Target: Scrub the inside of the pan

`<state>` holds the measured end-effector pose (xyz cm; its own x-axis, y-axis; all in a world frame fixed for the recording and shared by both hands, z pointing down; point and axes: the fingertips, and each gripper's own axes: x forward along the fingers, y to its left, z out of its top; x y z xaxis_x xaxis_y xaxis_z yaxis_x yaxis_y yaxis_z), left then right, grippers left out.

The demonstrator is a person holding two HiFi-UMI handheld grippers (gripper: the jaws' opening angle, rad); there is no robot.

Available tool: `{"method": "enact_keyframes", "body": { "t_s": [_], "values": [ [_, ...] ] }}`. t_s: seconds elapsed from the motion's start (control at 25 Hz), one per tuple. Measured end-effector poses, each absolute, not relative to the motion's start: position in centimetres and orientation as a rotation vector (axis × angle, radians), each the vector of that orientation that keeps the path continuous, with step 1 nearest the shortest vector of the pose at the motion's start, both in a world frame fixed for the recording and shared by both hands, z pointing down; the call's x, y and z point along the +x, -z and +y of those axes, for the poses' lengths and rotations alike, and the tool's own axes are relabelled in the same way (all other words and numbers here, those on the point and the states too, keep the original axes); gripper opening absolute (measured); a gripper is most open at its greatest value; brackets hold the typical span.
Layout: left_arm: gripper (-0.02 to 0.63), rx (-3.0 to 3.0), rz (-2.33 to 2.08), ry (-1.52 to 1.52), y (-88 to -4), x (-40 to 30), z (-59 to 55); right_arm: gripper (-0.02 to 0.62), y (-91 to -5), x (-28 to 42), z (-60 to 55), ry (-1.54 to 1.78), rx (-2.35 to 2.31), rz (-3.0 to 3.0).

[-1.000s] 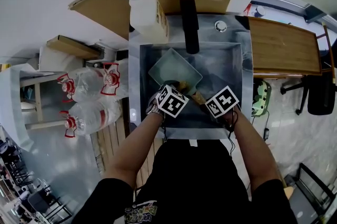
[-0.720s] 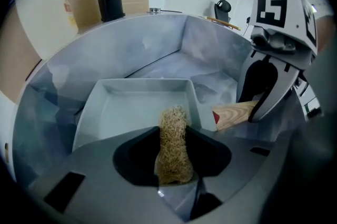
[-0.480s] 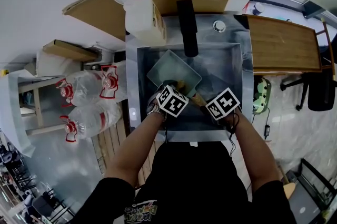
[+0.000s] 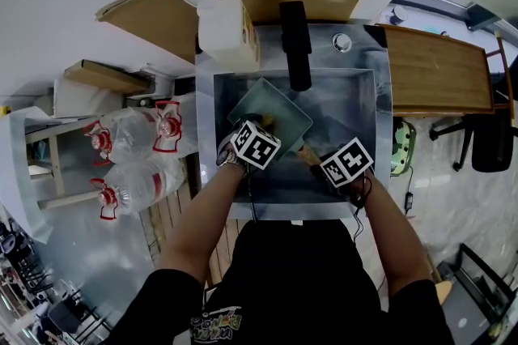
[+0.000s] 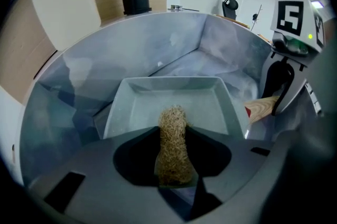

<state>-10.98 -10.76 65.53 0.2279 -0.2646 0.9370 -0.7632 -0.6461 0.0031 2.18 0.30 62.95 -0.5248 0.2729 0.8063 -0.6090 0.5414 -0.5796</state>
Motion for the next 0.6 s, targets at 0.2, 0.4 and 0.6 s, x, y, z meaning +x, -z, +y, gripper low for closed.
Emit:
{"method": "enact_keyframes", "body": {
  "t_s": [0.2, 0.4, 0.6],
  "values": [
    [0.146, 1.996, -0.951, -1.373, -65.5, -11.5, -11.4, 0.143, -62.7, 2.0, 0.0, -1.034, 0.300, -1.823],
    [0.146, 1.958, -0.975, -1.352, -65.7, -11.8, -11.8, 0.146, -62.6, 1.4, -0.7, -0.945, 0.316, -1.832],
    [0.146, 1.887, -1.068, -1.322, -65.7, -12.9, -13.0, 0.150, -62.6, 0.7, -1.4, -0.904, 0.337, -1.831]
  ]
}}
